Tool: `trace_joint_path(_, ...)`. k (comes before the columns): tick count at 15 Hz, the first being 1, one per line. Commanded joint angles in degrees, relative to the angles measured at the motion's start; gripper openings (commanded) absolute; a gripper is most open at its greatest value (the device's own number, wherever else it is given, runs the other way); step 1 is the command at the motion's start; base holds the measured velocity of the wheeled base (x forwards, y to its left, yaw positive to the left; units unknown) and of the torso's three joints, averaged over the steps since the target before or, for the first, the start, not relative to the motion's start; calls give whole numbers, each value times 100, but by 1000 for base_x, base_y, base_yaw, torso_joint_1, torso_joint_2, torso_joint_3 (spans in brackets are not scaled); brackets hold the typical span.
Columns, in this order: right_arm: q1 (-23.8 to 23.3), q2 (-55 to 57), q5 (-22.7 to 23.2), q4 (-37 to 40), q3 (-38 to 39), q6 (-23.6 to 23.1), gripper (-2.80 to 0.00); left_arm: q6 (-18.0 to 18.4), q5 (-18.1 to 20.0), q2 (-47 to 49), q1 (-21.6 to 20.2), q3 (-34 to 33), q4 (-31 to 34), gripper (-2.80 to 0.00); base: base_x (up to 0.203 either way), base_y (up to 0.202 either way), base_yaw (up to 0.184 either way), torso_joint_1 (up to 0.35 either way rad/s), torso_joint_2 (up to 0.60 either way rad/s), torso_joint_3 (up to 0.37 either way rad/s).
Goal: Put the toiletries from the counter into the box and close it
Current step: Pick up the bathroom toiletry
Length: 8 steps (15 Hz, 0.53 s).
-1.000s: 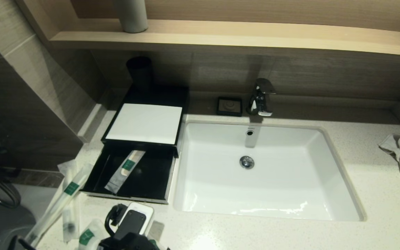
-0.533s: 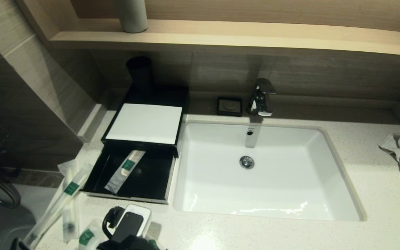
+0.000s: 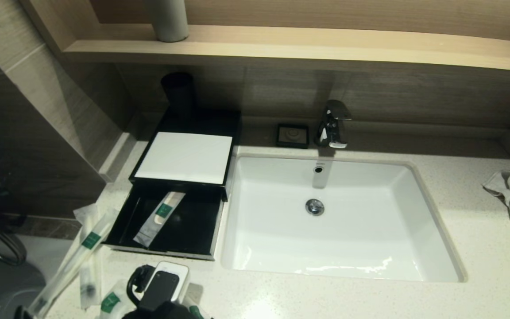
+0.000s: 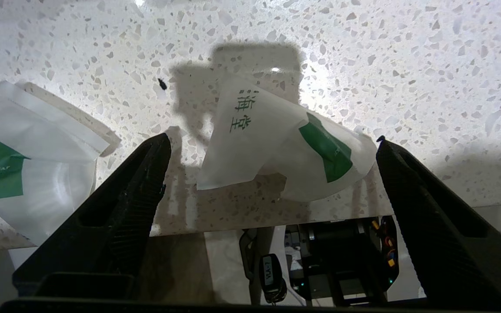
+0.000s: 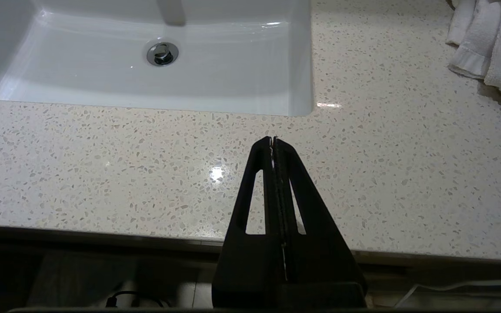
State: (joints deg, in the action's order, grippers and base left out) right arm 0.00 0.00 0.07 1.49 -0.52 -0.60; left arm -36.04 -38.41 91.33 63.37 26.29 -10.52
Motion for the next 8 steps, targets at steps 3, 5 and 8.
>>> trace_joint_path(3,0,0,1,0,0,-2,-280,-105,-26,60,0,-54,-3,0,0,0,0,0,0,0)
trace_joint_path(5,0,0,1,0,0,-2,-280,-113,-26,52,0,-37,-3,0,0,0,0,0,0,0)
trace_joint_path(8,0,0,1,0,0,-2,-280,-114,-17,52,0,-54,-11,0,0,0,0,0,0,0)
